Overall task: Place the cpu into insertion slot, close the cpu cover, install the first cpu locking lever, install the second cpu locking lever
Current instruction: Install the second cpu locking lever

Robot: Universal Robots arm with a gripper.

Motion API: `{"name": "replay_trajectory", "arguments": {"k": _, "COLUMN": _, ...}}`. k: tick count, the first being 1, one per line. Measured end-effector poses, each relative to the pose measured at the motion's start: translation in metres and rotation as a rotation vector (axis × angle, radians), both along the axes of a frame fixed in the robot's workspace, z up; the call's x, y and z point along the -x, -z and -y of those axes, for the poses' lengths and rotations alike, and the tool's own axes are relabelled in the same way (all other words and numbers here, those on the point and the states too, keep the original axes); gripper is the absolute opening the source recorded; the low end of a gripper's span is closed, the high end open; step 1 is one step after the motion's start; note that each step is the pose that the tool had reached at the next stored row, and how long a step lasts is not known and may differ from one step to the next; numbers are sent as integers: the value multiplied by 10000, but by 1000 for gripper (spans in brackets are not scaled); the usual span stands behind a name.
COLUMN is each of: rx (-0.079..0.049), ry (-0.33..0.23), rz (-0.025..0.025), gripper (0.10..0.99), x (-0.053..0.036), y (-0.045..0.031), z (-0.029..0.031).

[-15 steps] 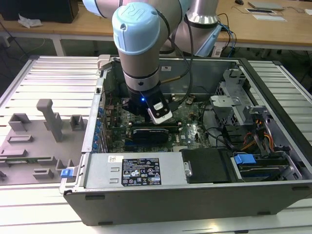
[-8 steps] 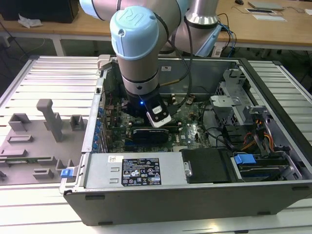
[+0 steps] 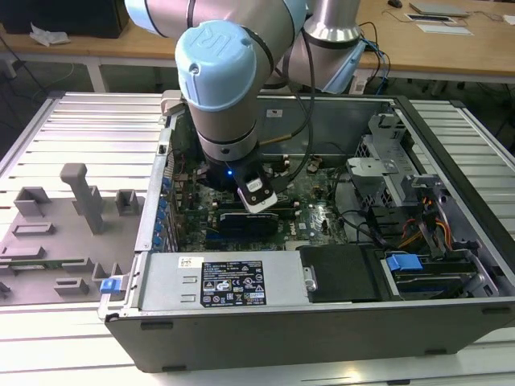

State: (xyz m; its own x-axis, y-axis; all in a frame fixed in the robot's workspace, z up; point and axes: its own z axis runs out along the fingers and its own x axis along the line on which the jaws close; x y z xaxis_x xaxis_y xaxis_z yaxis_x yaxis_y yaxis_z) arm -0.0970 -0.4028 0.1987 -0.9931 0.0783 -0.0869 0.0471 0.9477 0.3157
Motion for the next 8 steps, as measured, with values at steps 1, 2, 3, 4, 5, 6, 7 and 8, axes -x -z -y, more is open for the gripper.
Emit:
{"name": "replay_trajectory", "arguments": {"k": 1, "rx": -22, "ry": 0, "rz": -1, "gripper": 106, "x": 7, "y": 8, "z": 0}}
{"name": "replay_trajectory", "arguments": {"k": 2, "rx": -43, "ry": 0, "rz": -2, "gripper": 106, "x": 14, "y": 14, "z": -2}}
{"name": "replay_trajectory", "arguments": {"k": 3, "rx": -65, "ry": 0, "rz": -3, "gripper": 106, "x": 20, "y": 20, "z": -3}}
{"name": "replay_trajectory", "arguments": {"k": 4, "rx": -99, "ry": 1, "rz": -2, "gripper": 106, "x": 26, "y": 29, "z": -8}}
{"name": "replay_trajectory", "arguments": {"k": 5, "rx": -132, "ry": 0, "rz": -3, "gripper": 106, "x": 30, "y": 36, "z": -15}}
{"name": "replay_trajectory", "arguments": {"k": 6, "rx": -172, "ry": -1, "rz": 1, "gripper": 106, "x": 35, "y": 49, "z": -23}}
{"name": "replay_trajectory", "arguments": {"k": 7, "rx": -178, "ry": -1, "rz": -2, "gripper": 106, "x": 39, "y": 54, "z": -26}}
{"name": "replay_trajectory", "arguments": {"k": 8, "rx": -178, "ry": -2, "rz": -2, "gripper": 106, "x": 39, "y": 54, "z": -26}}
